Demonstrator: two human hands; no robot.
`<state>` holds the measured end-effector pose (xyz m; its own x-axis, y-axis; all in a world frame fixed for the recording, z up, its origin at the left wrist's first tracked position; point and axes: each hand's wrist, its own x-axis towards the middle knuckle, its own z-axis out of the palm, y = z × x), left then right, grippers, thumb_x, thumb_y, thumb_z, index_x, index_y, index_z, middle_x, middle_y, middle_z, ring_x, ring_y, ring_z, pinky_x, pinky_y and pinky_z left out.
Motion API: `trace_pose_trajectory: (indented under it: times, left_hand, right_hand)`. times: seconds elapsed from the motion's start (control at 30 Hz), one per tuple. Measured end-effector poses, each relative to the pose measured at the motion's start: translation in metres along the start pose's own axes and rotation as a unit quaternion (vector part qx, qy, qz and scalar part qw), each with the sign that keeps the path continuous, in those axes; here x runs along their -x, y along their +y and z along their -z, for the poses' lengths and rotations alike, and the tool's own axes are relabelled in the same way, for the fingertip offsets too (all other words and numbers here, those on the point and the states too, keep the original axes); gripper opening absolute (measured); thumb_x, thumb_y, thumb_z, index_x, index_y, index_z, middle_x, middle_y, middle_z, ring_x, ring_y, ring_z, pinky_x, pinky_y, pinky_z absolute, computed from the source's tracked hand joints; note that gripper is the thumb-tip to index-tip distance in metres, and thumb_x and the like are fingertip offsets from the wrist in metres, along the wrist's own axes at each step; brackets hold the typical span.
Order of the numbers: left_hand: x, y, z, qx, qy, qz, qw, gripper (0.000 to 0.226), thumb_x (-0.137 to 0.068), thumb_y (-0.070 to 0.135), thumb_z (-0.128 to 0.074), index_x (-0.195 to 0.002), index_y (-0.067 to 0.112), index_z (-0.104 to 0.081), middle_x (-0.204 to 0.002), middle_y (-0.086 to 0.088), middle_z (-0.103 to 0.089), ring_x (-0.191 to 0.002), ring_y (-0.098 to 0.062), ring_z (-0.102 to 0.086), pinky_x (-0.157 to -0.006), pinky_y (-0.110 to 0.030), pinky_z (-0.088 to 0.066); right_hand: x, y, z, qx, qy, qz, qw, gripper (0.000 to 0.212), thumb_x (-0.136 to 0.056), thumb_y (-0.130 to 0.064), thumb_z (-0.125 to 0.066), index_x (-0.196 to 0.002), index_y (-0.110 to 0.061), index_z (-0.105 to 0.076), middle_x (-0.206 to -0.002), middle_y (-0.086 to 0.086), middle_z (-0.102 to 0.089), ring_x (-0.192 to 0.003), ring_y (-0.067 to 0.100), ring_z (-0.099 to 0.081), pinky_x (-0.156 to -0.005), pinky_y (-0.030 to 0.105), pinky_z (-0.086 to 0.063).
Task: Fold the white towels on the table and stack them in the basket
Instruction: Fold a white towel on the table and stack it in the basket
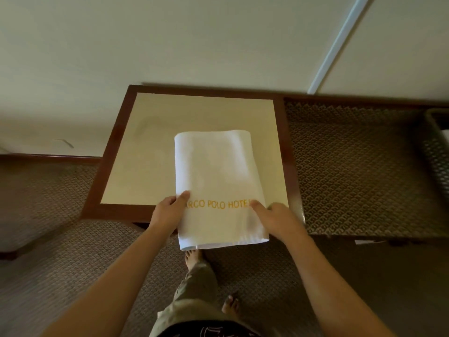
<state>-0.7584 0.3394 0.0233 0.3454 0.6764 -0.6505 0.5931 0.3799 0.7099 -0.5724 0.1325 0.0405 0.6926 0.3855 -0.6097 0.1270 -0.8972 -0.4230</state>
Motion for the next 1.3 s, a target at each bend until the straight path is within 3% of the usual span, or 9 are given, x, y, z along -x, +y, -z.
trace_pose_trajectory:
  times: [0.13,0.27,0.33,0.5,0.6,0.77,0.97,1.17,1.3]
  left_hand:
    - [-0.003,0.009,-0.005,0.004,-0.048,-0.011,0.999,0.047,-0.089,0.055,-0.072,-0.113,0.015,-0.068,-0.108,-0.004,-0.076,-0.099,-0.026,-0.072,-0.092,-0.051,-0.059]
    - [-0.004,0.007,-0.01,-0.049,0.01,-0.043,0.998,0.061,-0.084,0.053,-0.078,-0.122,0.013,-0.052,-0.11,-0.003,-0.068,-0.097,-0.025,-0.068,-0.08,-0.044,-0.059]
    - [-0.001,0.002,-0.015,-0.117,0.049,-0.071,0.989,0.062,-0.085,0.057,-0.075,-0.12,0.017,-0.045,-0.109,-0.001,-0.062,-0.096,-0.024,-0.063,-0.073,-0.038,-0.054]
    - [0.013,-0.015,-0.021,-0.119,0.121,-0.093,0.981,0.064,-0.093,0.064,-0.059,-0.133,0.016,-0.046,-0.118,-0.002,-0.06,-0.102,-0.025,-0.06,-0.081,-0.041,-0.051]
    - [0.026,-0.025,-0.021,-0.109,0.111,-0.066,0.986,0.058,-0.098,0.064,-0.048,-0.131,0.015,-0.048,-0.113,-0.001,-0.06,-0.098,-0.023,-0.06,-0.076,-0.037,-0.048]
    - [0.032,-0.034,-0.021,-0.167,0.13,-0.142,0.967,0.058,-0.096,0.063,-0.054,-0.129,0.015,-0.045,-0.119,-0.001,-0.054,-0.102,-0.021,-0.058,-0.077,-0.037,-0.05]
    - [0.015,-0.026,-0.013,-0.212,0.138,-0.12,0.96,0.068,-0.093,0.068,-0.05,-0.139,0.019,-0.044,-0.127,0.0,-0.053,-0.109,-0.024,-0.057,-0.089,-0.046,-0.052]
    - [-0.017,0.021,-0.009,-0.119,0.094,-0.109,0.982,0.047,-0.104,0.056,-0.041,-0.115,0.015,-0.06,-0.098,0.0,-0.063,-0.085,-0.019,-0.06,-0.062,-0.033,-0.043]
    - [-0.043,0.056,-0.01,-0.073,0.077,-0.055,0.993,0.048,-0.104,0.053,-0.045,-0.081,0.014,-0.06,-0.082,-0.002,-0.06,-0.07,-0.019,-0.056,-0.058,-0.029,-0.041]
  right_hand:
    - [-0.018,-0.016,-0.004,-0.06,0.021,0.044,0.997,0.069,-0.081,-0.082,-0.057,-0.101,-0.016,-0.061,-0.093,-0.002,-0.066,-0.083,0.018,-0.063,-0.063,0.034,-0.049]
    - [-0.018,-0.009,-0.018,-0.106,0.117,0.085,0.984,0.046,-0.089,-0.067,-0.061,-0.094,-0.022,-0.061,-0.091,-0.006,-0.067,-0.083,0.017,-0.065,-0.076,0.043,-0.057]
    - [-0.016,-0.003,-0.022,-0.114,0.122,0.08,0.983,0.044,-0.092,-0.064,-0.058,-0.097,-0.021,-0.061,-0.093,-0.005,-0.067,-0.085,0.018,-0.063,-0.079,0.043,-0.057]
    - [-0.012,0.002,-0.027,-0.075,0.099,0.081,0.989,0.05,-0.097,-0.064,-0.051,-0.104,-0.015,-0.057,-0.097,-0.002,-0.063,-0.089,0.022,-0.06,-0.075,0.037,-0.049]
    - [-0.006,0.008,-0.033,-0.089,0.119,0.076,0.986,0.055,-0.095,-0.068,-0.05,-0.1,-0.014,-0.058,-0.095,-0.002,-0.063,-0.088,0.022,-0.06,-0.073,0.036,-0.048]
    - [0.01,0.013,-0.05,-0.1,0.208,0.108,0.967,0.051,-0.098,-0.067,-0.042,-0.096,-0.018,-0.056,-0.09,-0.003,-0.064,-0.082,0.021,-0.063,-0.072,0.04,-0.055]
    - [-0.002,0.004,-0.041,-0.117,0.166,0.066,0.977,0.045,-0.094,-0.062,-0.054,-0.093,-0.017,-0.06,-0.09,-0.006,-0.064,-0.082,0.017,-0.062,-0.072,0.037,-0.054]
    - [-0.033,-0.029,-0.012,-0.181,0.127,0.083,0.972,0.045,-0.097,-0.055,-0.058,-0.08,-0.014,-0.055,-0.079,-0.003,-0.061,-0.07,0.012,-0.057,-0.054,0.026,-0.035]
    - [-0.059,-0.047,0.003,-0.232,0.133,0.051,0.962,0.053,-0.095,-0.057,-0.06,-0.078,-0.007,-0.061,-0.076,0.001,-0.062,-0.067,0.02,-0.057,-0.057,0.031,-0.041]
